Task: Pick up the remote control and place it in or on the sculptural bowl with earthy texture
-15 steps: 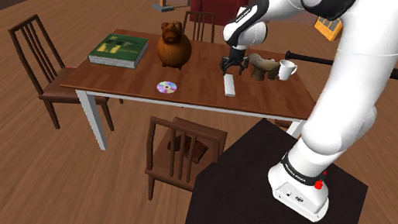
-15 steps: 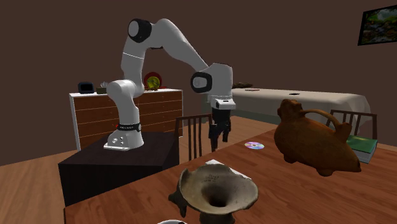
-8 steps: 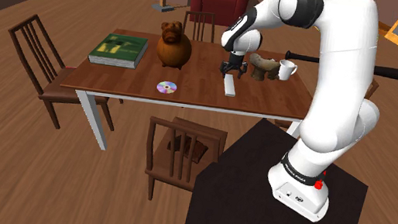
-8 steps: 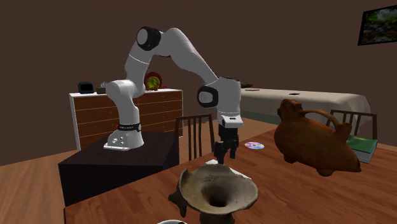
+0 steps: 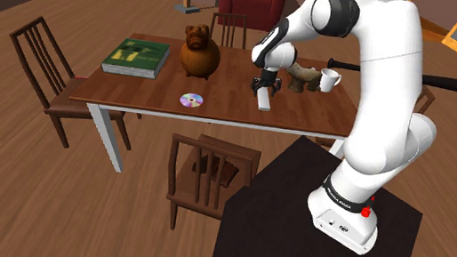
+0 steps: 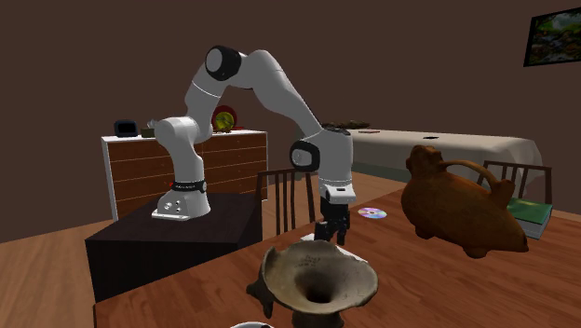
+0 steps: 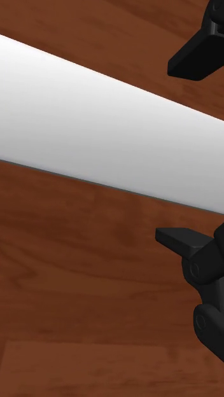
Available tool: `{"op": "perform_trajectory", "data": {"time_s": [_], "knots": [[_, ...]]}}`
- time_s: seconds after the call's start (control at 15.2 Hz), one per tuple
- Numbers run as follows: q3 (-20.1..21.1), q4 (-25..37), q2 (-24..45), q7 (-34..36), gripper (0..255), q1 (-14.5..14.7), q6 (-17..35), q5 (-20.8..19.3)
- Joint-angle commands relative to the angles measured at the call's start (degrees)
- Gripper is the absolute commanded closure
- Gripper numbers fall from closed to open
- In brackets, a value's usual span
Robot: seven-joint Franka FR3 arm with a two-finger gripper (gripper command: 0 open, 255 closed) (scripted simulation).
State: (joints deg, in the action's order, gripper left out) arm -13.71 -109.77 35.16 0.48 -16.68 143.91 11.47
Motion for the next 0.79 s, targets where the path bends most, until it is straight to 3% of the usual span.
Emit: {"op": "perform_trajectory", "data": {"time_s": [0.0, 0.33, 0.4, 0.73], "knots": [[0.06, 0.14, 0.26, -0.07, 0, -0.08, 0.15, 0.07], [0.06, 0.13, 0.25, -0.07, 0, -0.08, 0.15, 0.07], [0.06, 0.13, 0.25, -0.07, 255, -0.08, 0.15, 0.07], [0.06, 0.16, 0.26, -0.07, 255, -0.09, 0.13, 0.07]]}}
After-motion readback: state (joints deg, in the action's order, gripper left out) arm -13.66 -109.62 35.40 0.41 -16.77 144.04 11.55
